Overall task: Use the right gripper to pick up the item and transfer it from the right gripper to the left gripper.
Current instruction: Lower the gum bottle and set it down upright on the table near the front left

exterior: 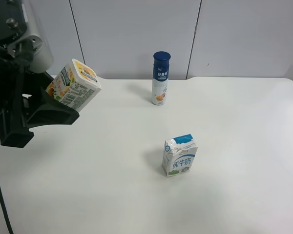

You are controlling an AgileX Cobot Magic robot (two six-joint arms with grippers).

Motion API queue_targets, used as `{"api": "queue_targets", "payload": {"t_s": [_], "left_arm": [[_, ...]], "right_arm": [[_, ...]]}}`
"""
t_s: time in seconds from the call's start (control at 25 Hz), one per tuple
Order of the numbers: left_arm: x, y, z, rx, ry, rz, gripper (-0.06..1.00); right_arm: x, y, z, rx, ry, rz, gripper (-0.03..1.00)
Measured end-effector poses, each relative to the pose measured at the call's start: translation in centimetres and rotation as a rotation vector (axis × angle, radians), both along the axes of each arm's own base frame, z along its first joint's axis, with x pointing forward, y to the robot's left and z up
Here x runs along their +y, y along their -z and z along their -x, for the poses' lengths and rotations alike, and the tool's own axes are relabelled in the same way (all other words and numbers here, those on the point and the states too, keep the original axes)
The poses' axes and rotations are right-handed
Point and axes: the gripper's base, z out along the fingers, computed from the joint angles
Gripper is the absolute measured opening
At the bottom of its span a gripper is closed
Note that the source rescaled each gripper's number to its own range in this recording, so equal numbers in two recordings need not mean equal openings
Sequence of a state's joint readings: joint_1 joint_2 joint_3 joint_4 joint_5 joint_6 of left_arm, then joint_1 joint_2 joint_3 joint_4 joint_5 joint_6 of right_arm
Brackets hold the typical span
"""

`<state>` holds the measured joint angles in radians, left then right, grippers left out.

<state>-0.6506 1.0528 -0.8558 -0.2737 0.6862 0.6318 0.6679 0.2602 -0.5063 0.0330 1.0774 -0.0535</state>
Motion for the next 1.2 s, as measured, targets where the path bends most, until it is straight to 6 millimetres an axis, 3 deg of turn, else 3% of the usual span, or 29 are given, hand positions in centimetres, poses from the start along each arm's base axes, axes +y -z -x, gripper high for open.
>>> {"api": "queue_targets", "payload": {"t_s": [0.56, 0.92, 1.2], "left_arm": [[0.0, 0.0, 0.0, 0.000, 0.000, 0.000, 0.00], [0.0, 0.0, 0.0, 0.002, 0.001, -0.002, 0.00], [0.0, 0.0, 0.0, 0.012, -0.010, 0.005, 0.00]], "right_arm": [[-1.2, 0.0, -0.5, -0.010, 0.396, -0.008, 1.00], [-2.1, -0.4, 3.0, -0.239, 0.583, -0.099, 1.00], [-2.1, -0.3, 3.1, -0.248, 0.605, -0.099, 1.00]]}}
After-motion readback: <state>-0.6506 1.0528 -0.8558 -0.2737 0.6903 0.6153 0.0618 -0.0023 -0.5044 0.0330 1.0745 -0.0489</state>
